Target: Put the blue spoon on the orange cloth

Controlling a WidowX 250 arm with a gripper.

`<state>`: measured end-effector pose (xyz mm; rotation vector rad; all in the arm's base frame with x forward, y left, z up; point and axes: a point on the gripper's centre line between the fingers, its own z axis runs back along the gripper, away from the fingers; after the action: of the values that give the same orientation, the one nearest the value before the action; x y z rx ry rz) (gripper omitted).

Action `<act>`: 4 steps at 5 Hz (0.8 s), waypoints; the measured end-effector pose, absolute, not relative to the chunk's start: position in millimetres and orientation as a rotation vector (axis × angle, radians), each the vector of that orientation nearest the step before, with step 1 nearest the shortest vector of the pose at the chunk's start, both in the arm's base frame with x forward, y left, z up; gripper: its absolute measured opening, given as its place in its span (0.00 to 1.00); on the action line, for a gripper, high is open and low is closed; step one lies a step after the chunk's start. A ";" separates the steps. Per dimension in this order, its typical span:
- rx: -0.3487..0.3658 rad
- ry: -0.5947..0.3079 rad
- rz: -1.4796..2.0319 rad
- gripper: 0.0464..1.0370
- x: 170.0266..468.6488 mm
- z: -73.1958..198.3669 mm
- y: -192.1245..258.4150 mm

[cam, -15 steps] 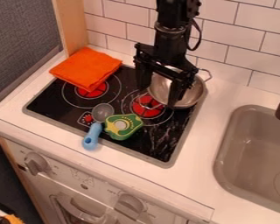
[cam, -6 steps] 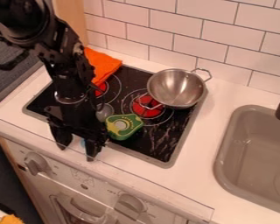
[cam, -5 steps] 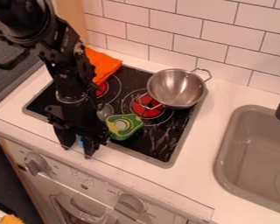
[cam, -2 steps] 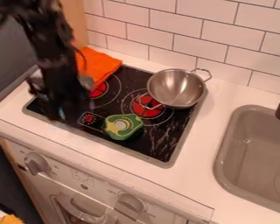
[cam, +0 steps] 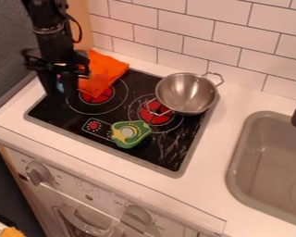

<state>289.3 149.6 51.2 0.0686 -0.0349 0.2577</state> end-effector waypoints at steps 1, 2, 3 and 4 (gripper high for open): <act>0.105 -0.012 0.240 0.38 320.6 42.2 148.9; 0.118 -0.015 0.247 0.38 339.1 41.8 155.0; 0.106 -0.037 0.254 0.48 347.9 47.8 156.2; 0.085 -0.021 0.235 0.77 346.3 48.1 152.8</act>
<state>346.3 152.8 48.1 0.0853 -0.0214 0.2351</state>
